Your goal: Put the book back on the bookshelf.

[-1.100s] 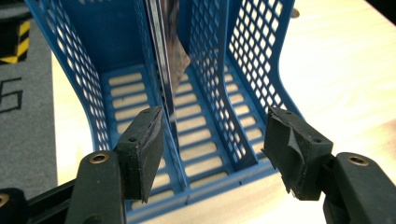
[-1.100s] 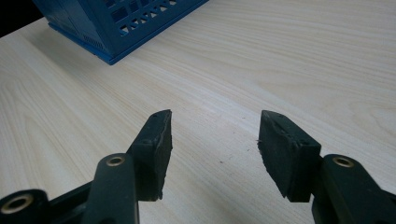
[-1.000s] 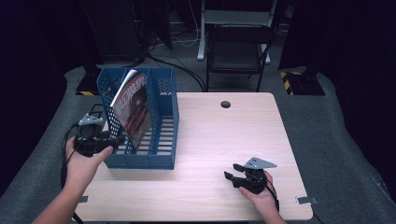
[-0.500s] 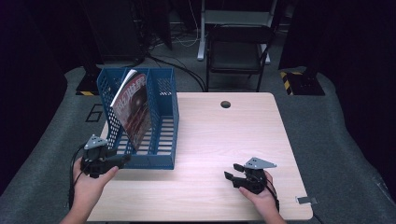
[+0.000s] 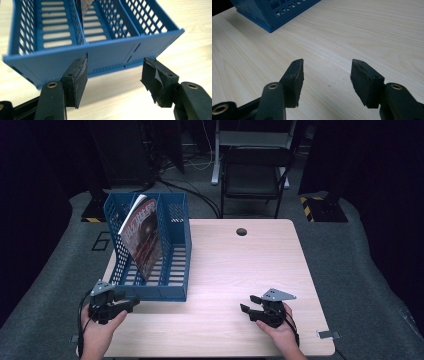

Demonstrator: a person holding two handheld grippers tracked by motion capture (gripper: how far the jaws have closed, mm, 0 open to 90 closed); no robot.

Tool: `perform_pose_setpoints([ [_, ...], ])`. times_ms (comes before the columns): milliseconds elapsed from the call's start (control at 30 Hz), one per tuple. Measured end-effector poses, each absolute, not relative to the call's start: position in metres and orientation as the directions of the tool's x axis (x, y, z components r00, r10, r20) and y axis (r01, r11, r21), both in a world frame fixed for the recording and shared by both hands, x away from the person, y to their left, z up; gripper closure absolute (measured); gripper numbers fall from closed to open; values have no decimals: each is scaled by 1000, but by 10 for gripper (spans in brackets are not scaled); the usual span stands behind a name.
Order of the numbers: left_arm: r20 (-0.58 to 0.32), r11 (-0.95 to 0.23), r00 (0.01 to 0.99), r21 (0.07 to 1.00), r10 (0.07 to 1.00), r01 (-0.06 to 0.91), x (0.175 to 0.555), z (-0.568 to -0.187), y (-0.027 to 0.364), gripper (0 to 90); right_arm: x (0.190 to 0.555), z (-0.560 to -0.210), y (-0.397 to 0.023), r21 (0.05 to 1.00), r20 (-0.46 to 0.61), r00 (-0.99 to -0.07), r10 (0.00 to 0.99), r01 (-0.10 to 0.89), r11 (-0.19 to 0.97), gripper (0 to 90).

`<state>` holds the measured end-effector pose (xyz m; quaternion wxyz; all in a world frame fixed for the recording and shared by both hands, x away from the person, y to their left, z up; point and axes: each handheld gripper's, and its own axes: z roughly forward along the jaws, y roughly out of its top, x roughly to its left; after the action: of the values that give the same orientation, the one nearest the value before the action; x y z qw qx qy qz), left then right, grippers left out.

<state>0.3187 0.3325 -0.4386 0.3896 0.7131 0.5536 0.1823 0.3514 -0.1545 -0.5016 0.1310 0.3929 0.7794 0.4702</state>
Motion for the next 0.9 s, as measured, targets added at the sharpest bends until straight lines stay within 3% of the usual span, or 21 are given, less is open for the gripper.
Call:
perform_pose_setpoints([
  [900, -149, -139, 349, 722, 925, 678, 323, -493, 336, 374, 353, -504, -154, 832, 162, -654, 739, 493, 254, 438],
])
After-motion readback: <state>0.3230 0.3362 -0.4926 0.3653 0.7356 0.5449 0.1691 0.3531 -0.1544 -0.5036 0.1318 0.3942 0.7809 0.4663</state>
